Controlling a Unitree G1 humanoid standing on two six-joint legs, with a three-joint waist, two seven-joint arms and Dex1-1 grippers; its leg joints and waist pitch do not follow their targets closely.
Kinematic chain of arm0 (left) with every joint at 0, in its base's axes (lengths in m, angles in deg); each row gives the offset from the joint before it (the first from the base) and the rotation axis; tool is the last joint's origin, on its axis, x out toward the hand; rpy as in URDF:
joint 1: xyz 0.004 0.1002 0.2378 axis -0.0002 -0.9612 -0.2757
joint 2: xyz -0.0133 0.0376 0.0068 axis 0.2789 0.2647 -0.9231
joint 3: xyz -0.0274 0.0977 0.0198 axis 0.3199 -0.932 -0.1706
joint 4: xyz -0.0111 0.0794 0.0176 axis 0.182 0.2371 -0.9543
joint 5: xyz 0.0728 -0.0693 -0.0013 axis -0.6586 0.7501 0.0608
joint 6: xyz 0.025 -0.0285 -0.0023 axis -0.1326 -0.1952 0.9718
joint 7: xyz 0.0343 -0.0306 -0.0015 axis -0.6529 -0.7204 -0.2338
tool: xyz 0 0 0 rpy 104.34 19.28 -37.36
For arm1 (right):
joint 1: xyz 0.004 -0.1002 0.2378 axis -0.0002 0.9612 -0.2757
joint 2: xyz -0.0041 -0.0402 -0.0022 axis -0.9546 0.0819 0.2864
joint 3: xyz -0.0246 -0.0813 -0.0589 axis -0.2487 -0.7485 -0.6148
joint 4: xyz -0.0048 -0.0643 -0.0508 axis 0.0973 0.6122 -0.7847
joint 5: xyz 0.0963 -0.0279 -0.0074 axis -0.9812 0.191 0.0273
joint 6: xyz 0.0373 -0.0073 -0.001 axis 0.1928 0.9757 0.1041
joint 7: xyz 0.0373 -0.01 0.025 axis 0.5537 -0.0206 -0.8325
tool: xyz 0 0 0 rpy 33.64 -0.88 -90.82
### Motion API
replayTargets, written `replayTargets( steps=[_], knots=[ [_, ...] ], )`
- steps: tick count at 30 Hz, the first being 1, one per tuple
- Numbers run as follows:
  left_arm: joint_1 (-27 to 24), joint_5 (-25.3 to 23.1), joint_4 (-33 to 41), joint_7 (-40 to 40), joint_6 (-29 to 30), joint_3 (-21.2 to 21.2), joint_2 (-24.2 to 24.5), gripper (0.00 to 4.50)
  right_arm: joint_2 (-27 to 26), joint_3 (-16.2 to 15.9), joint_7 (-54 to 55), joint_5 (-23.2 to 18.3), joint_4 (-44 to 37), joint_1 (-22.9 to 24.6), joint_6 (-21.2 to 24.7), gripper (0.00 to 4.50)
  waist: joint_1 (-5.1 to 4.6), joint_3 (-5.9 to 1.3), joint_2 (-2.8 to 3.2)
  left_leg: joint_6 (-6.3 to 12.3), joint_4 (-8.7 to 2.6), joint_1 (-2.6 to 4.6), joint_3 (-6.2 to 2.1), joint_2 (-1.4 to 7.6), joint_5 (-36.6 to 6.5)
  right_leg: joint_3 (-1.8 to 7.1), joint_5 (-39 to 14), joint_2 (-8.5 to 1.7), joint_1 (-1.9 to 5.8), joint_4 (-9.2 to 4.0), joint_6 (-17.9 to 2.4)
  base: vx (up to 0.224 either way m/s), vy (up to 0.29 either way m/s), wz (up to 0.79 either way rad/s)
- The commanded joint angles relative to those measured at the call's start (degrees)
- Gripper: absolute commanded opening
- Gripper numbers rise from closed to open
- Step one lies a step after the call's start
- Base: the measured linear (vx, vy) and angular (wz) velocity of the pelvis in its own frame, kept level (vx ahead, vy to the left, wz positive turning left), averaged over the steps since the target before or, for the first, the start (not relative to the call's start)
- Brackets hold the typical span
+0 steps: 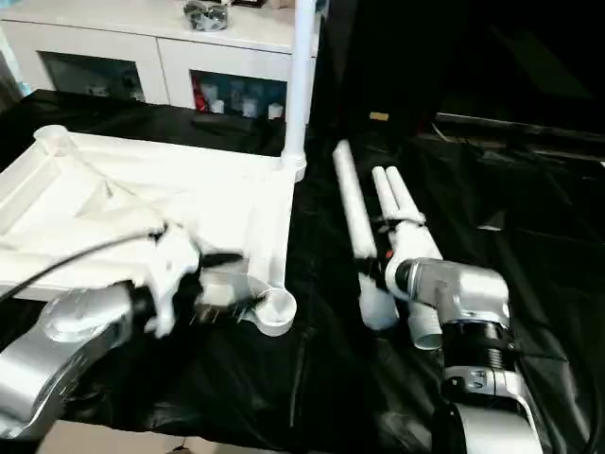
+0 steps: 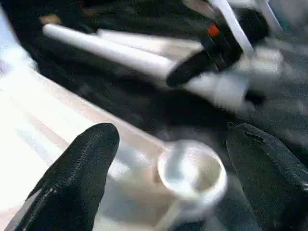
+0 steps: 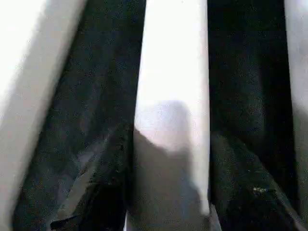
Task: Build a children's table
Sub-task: Pick table leg
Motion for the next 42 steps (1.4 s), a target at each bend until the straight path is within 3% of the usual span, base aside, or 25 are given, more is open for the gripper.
replayTargets(
  steps=[1, 3, 7, 8, 11, 12, 13, 14, 15, 16, 18, 19, 22, 26, 27, 30, 31, 33, 38, 42],
  knots=[
    [3.1, 1.3, -1.5, 4.6, 2.3, 2.5, -3.4, 4.13, -0.6, 5.3, -1.6, -4.5, -1.5, 0.4, -5.1, 1.87, 0.18, -3.76, 0.53, -3.0, -4.41, 1.24, 0.65, 0.89, -8.5, 1.02, -4.3, -1.89, 2.28, -3.73, -11.3, 0.0, 0.0, 0.0],
    [4.1, 1.8, -2.6, 5.9, 2.8, 3.3, -4.9, 4.13, -0.9, 6.5, -2.9, -5.9, -1.4, 0.6, -7.0, 1.87, 0.22, -3.74, 0.31, -2.41, -4.34, 1.11, 0.75, 0.86, -9.1, 1.07, -4.7, -1.99, 2.37, -3.9, -11.4, 0.0, 0.0, 0.0],
    [7.3, 6.5, -5.0, 8.9, 4.4, 6.5, -10.4, 4.13, -1.4, 8.4, -10.1, -11.0, -4.9, 2.0, -8.5, 1.87, 0.27, -3.91, -0.1, -0.74, -4.24, 0.73, 0.78, 0.81, -6.4, 0.98, -2.6, -1.91, 2.78, -3.75, -11.7, 0.0, 0.0, 0.0],
    [7.3, 6.5, -5.0, 8.9, 4.4, 6.5, -10.4, 4.13, -1.4, 8.4, -10.1, -11.0, -4.9, 2.0, -8.5, 1.87, 0.49, -4.01, -0.01, -0.37, -4.17, 0.83, 0.79, 0.78, -5.9, 0.96, -2.0, -1.95, 2.75, -3.76, -11.8, 0.0, 0.0, 0.0],
    [10.0, 11.2, -5.8, 11.3, 8.1, 9.5, -14.8, 4.13, -1.9, 9.9, -16.9, -16.2, -9.1, 3.2, -8.8, 1.86, 0.38, -3.94, -0.38, 0.81, -4.1, 0.84, 0.89, 0.9, -6.0, 0.93, -1.5, -1.92, 2.65, -3.84, -12.7, 0.0, 0.0, 0.0],
    [10.8, 12.2, -6.0, 11.8, 9.1, 10.3, -15.8, 4.13, -1.9, 9.9, -18.6, -17.4, -9.9, 3.6, -8.9, 1.86, 0.63, -3.94, -0.23, 1.21, -4.13, 0.94, 0.89, 0.94, -6.3, 0.91, -2.1, -2.02, 2.69, -3.86, -12.9, 0.0, 0.0, 0.0],
    [11.8, 13.5, -6.4, 12.3, 10.3, 11.2, -17.1, 4.13, -1.9, 10.0, -20.6, -18.8, -10.9, 4.2, -9.1, 1.86, 0.41, -3.83, -0.85, 1.41, -4.12, 0.84, 1.11, 1.06, -6.8, 0.95, -2.4, -1.97, 2.65, -3.96, -13.2, 0.0, 0.0, 0.0],
    [11.8, 13.5, -6.4, 12.3, 10.3, 11.2, -17.1, 4.13, -1.9, 10.0, -20.6, -18.8, -10.9, 4.2, -9.1, 1.86, 0.89, -3.84, -0.48, 1.67, -4.12, 1.0, 1.01, 1.09, -7.2, 0.87, -4.0, -2.1, 2.55, -4.08, -13.0, 0.0, 0.0, 0.0],
    [13.6, 15.9, -7.3, 13.3, 12.8, 12.8, -19.3, 4.13, -1.7, 9.9, -23.9, -21.5, -13.1, 5.2, -8.4, 1.86, 0.87, -3.68, -0.92, 1.67, -4.24, 0.82, 1.07, 1.07, -7.2, 0.81, -5.6, -2.08, 2.51, -4.3, -12.4, 0.0, 0.0, 0.0],
    [13.6, 15.9, -7.3, 13.3, 12.8, 12.8, -19.3, 4.13, -1.7, 9.9, -23.9, -21.5, -13.1, 5.2, -8.4, 1.86, 1.25, -3.69, -0.67, 1.44, -4.15, 1.13, 1.19, 1.11, -7.8, 0.94, -6.9, -2.14, 2.32, -4.4, -12.2, 0.0, 0.0, 0.0],
    [17.3, 19.4, -9.9, 14.3, 14.5, 14.6, -22.4, 4.13, -1.3, 8.7, -30.0, -26.6, -18.3, 7.4, -6.9, 1.86, 1.6, -3.57, -1.13, 1.59, -4.19, 1.07, 1.28, 1.14, -8.0, 0.96, -7.8, -2.08, 2.37, -4.61, -11.4, 0.0, 0.0, 0.0],
    [18.3, 20.3, -10.7, 14.5, 14.7, 15.0, -23.1, 4.13, -1.2, 8.2, -31.5, -28.1, -19.9, 8.0, -6.1, 1.86, 2.02, -3.64, -0.99, 1.98, -4.16, 1.25, 1.27, 1.2, -7.7, 0.96, -7.7, -2.17, 2.26, -4.69, -11.2, 0.0, 0.0, 0.0],
    [20.4, 22.5, -12.0, 14.5, 14.9, 15.5, -24.4, 4.13, -1.2, 6.9, -34.0, -30.1, -22.4, 8.7, -4.9, 1.86, 2.1, -3.54, -1.39, 1.74, -4.27, 0.88, 1.17, 1.24, -6.9, 0.82, -8.2, -2.27, 2.32, -4.67, -10.7, 0.0, 0.0, 0.0],
    [21.0, 23.2, -12.3, 14.5, 15.1, 15.6, -24.7, 4.13, -1.2, 6.5, -34.8, -30.6, -22.9, 8.9, -4.7, 1.86, 2.26, -3.6, -1.33, 0.82, -4.36, 0.89, 1.12, 1.29, -7.1, 0.78, -9.4, -2.33, 2.22, -4.82, -10.1, 0.0, 0.0, 0.0],
    [22.1, 23.8, -12.8, 14.5, 15.6, 15.6, -25.5, 4.13, -1.1, 4.8, -36.2, -30.7, -23.9, 9.4, -4.4, 1.86, 2.25, -3.57, -1.59, 0.72, -4.38, 0.83, 1.13, 1.24, -7.1, 0.77, -9.7, -2.31, 2.24, -4.89, -9.8, 0.0, 0.0, 0.0],
    [23.5, 24.9, -13.3, 14.8, 16.3, 16.2, -26.7, 4.13, -0.7, 2.1, -37.3, -30.0, -24.4, 9.9, -4.7, 1.86, 2.39, -3.59, -1.42, 0.18, -4.42, 0.87, 1.06, 1.34, -7.0, 0.75, -9.7, -2.46, 2.25, -4.89, -9.7, 0.0, 0.0, 0.0],
    [24.8, 26.4, -13.8, 15.0, 16.8, 17.1, -27.7, 4.13, -0.3, -0.4, -38.2, -29.3, -24.3, 10.1, -5.0, 1.86, 2.42, -3.6, -1.6, 0.24, -4.36, 0.79, 1.09, 1.28, -6.9, 0.73, -9.3, -2.4, 2.34, -4.86, -9.8, 0.0, 0.0, 0.0],
    [25.6, 28.0, -14.1, 14.9, 16.7, 18.0, -28.1, 4.13, 0.0, -1.9, -38.5, -28.9, -24.2, 10.1, -5.2, 1.86, 2.44, -3.54, -1.9, 0.29, -4.37, 0.71, 1.07, 1.28, -6.7, 0.73, -9.4, -2.46, 2.35, -4.88, -9.8, 0.0, 0.0, 0.0],
    [25.9, 30.0, -14.4, 14.5, 16.5, 18.8, -27.9, 4.13, 0.0, -2.7, -39.1, -29.0, -24.2, 10.0, -5.2, 1.86, 2.74, -3.53, -1.75, 0.52, -4.37, 0.72, 1.06, 1.29, -6.1, 0.76, -8.5, -2.4, 2.33, -4.77, -9.7, 0.0, 0.0, 0.0],
    [25.5, 30.3, -15.1, 13.2, 16.9, 18.9, -27.1, 3.77, 0.3, -5.0, -40.2, -29.1, -24.8, 10.2, -5.2, 1.86, 2.64, -3.51, -1.66, 0.39, -4.42, 0.85, 1.05, 1.34, -6.0, 0.73, -8.0, -2.31, 2.27, -4.75, -9.6, 0.0, 0.0, 0.0]
  ],
)
